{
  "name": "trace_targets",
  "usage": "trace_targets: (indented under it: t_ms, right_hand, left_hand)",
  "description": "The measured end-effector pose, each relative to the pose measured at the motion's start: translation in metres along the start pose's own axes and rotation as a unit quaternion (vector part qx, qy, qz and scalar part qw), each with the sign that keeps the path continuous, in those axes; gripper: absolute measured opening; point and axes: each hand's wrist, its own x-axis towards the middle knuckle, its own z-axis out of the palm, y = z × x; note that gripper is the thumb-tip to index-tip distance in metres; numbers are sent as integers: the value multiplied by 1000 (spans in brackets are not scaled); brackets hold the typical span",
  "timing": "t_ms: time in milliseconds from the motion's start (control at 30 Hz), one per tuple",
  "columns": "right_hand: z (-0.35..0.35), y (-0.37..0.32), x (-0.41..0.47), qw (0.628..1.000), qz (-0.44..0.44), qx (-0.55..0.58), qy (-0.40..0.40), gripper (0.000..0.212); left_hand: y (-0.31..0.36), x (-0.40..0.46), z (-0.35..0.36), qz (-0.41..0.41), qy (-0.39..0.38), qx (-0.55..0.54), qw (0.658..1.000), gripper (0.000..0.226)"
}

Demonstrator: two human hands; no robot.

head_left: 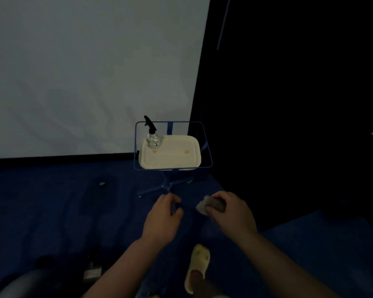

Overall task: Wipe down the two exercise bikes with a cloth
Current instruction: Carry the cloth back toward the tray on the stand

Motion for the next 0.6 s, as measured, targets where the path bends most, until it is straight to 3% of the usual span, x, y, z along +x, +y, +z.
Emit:
trace_targets:
  t_ms: [367, 600]
  right_hand:
    - [5, 19, 163, 996, -13, -7, -91, 18]
    - [57, 0, 236, 990, -28, 1, -138, 21]
  left_hand:
    - [8, 125, 5, -87, 47, 19, 995, 14]
    - [-21, 175, 5, -160, 36, -5, 986, 19]
